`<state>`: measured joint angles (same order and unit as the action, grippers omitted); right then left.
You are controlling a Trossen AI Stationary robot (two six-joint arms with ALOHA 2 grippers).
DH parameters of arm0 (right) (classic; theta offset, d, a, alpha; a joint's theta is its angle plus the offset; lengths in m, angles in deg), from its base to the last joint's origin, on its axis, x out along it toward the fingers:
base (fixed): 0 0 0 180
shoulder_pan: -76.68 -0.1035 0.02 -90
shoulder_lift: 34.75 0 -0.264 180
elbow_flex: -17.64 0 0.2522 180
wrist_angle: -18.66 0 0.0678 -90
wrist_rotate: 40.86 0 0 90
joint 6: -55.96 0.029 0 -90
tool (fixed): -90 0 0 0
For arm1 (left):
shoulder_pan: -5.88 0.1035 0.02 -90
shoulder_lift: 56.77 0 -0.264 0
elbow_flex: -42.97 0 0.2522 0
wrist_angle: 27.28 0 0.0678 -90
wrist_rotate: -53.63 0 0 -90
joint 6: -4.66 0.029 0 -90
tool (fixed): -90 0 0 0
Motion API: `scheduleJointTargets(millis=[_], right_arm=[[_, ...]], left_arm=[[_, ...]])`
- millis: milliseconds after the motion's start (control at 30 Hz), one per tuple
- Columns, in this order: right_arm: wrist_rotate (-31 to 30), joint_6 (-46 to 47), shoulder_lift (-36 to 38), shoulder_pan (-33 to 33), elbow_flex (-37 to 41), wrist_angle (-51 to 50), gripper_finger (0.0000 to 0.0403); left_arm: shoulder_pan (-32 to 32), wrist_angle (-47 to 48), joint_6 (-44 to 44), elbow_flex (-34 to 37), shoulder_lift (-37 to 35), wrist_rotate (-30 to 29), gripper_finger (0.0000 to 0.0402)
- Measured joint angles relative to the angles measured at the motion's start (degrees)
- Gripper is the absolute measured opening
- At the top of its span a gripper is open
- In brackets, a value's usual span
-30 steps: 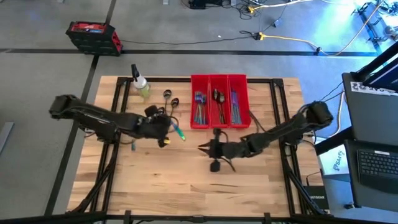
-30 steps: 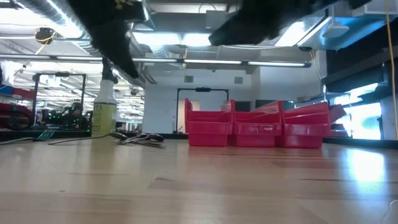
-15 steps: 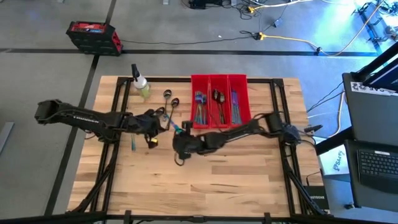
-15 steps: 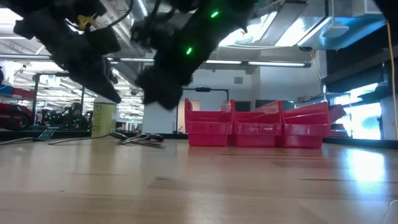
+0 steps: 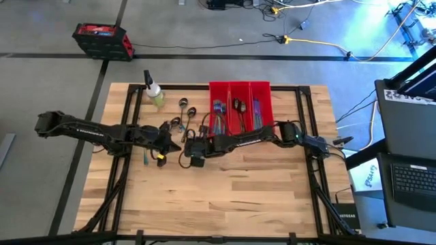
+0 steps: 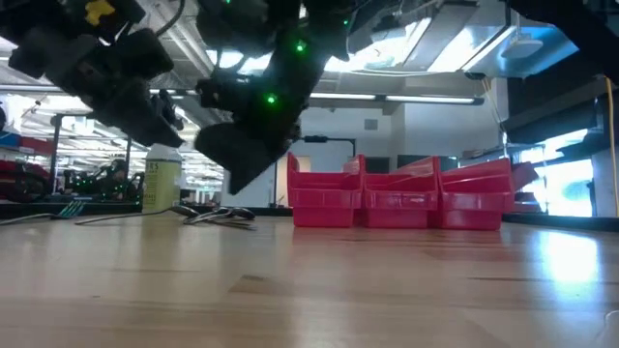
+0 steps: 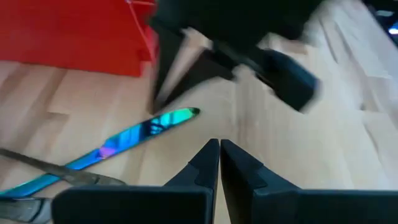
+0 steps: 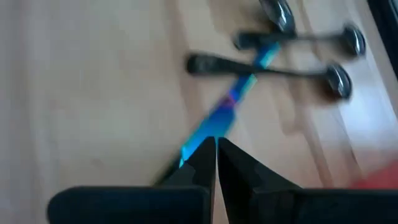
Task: Sort silverware
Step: Adjust the left red silverware bin
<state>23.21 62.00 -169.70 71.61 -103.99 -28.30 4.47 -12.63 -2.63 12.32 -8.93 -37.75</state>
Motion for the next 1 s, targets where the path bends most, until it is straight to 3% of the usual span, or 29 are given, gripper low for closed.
scheduleJointTargets(millis=[733,1000], right_arm=[[7.42,1.75,0.01,5.22,-0.02,-0.13,0.0000],[11.26,-6.63,-1.43,5.06,-0.18,0.91,0.0000]], left_arm=[[0.04,-1.50,-0.24,1.73,-2.24,-0.14,0.0000],[0.02,-1.58,0.49,1.73,-2.24,-0.32,0.0000]])
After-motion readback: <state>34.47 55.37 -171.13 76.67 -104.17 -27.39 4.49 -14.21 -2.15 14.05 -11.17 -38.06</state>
